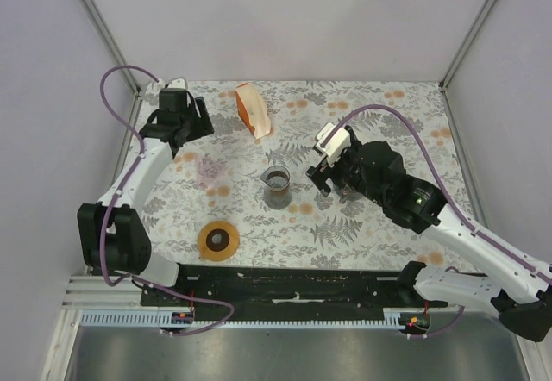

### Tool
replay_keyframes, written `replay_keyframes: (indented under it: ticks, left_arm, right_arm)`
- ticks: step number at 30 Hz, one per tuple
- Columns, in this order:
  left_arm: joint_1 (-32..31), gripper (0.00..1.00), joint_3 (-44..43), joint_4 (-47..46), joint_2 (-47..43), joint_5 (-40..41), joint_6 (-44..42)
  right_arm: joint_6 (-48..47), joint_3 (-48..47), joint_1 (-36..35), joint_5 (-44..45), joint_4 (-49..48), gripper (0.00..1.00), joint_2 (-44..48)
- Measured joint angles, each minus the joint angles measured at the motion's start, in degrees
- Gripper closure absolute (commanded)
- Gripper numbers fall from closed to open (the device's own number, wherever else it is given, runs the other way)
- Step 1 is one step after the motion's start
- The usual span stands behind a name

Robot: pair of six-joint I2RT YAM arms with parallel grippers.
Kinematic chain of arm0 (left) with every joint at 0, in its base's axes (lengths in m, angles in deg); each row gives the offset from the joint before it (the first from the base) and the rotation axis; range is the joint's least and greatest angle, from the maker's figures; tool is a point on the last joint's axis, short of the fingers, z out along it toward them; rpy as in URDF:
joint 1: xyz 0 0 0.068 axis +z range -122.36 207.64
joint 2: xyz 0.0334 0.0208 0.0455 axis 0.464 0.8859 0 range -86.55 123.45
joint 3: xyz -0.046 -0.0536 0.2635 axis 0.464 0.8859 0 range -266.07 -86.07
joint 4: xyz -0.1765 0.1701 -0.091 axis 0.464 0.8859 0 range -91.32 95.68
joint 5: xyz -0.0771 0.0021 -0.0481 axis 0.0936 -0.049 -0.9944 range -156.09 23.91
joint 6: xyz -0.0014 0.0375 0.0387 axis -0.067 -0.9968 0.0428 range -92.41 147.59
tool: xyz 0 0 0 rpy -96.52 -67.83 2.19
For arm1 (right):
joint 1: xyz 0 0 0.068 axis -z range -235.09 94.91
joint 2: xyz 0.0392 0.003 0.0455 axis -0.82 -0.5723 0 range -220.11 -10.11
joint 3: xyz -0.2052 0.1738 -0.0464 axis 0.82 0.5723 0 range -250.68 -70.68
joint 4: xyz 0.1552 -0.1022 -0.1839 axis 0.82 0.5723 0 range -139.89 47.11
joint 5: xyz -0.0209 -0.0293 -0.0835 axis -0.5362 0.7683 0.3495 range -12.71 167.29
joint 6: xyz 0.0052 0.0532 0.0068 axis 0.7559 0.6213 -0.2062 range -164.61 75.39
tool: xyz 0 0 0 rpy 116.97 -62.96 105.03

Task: Place the coffee filter in the dripper
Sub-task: Move the coffee server to the center of the board, then pick up the coffee dripper from the center of the board.

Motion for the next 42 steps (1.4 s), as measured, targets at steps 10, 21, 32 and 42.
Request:
replay_keyframes:
  ticks: [10,21,32,42]
  left_arm:
    - [-0.44,0.17,7.50,1.44,-0.04,0.98,10.54]
    - [1.55,0.22,8.07,0.74,4.17,10.34,10.93]
    - [1.49,0.85,9.18,5.42,6.78,6.88,8.81]
    - [1.51,0.98,9.20,11.69,5.03,2.10,2.89]
  right_arm:
    - [2.19,0.00,0.00,3.63,1.68,0.02,-2.36]
    - [2.47,0.00,0.00,3.89,2.58,0.02,-2.43]
    - [2.45,0.37,0.00,3.85,2.75,0.02,-2.29]
    - [2.47,0.42,0.00,3.17,2.80,0.02,-1.73]
